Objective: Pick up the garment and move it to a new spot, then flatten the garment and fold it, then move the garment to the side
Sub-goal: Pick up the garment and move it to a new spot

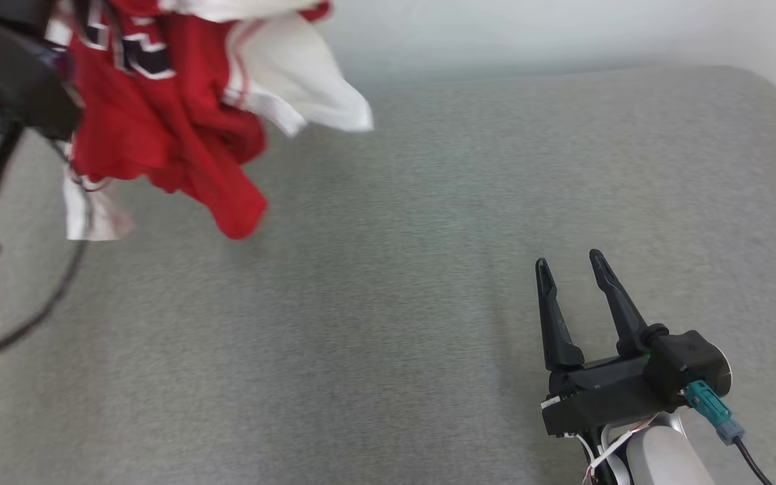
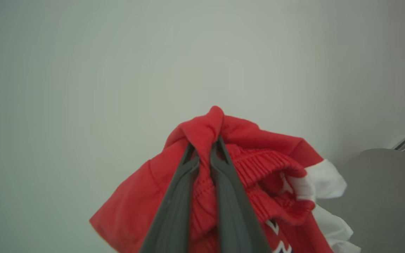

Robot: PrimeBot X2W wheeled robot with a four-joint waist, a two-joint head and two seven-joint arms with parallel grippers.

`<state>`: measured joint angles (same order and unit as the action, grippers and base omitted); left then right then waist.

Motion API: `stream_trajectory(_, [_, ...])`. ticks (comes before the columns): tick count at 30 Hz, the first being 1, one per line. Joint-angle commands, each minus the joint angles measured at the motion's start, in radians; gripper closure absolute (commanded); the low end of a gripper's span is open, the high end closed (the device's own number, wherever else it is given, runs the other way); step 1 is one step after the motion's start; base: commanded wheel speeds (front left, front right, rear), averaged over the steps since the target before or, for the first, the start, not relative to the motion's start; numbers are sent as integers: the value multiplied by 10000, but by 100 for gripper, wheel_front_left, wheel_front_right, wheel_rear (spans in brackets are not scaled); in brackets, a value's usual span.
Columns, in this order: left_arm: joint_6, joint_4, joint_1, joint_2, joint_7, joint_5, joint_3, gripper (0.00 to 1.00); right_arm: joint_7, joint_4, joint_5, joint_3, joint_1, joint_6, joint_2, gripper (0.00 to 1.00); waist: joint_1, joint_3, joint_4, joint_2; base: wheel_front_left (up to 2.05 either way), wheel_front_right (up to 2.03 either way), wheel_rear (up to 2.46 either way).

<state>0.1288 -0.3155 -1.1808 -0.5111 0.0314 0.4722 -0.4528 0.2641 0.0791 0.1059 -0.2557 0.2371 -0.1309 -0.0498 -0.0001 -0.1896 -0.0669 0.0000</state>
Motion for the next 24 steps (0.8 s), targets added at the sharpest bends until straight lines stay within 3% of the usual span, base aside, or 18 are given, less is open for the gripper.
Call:
stream_trajectory(1, [-59,311,185,89,96,144,-60,100,7,-46,55,5,-26,3,-12,0,1,10,-376,0,0,0,0])
stream_trajectory(8, [-172,1733,432,1023,635,310,-758,100,7,-87,104,265,-97,3,-12,0,1,15,-887,0,0,0,0])
stream_trajectory(14, [-148,2053,685,1849,626,652,-1323,100,7,-135,134,398,-63,3,-12,0,1,-63,-1139,0,0,0,0])
stream_trajectory(19, [-343,2075,1275,2171,294,775,-1531,100,7,-193,135,464,-70,3,-12,0,1,-182,-1226,0,0,0,0])
stream_trajectory(24, [-626,1880,2332,2110,-191,897,-1486,100,7,-238,63,642,-126,5,-12,0,1,-251,-1147,0,0,0,0])
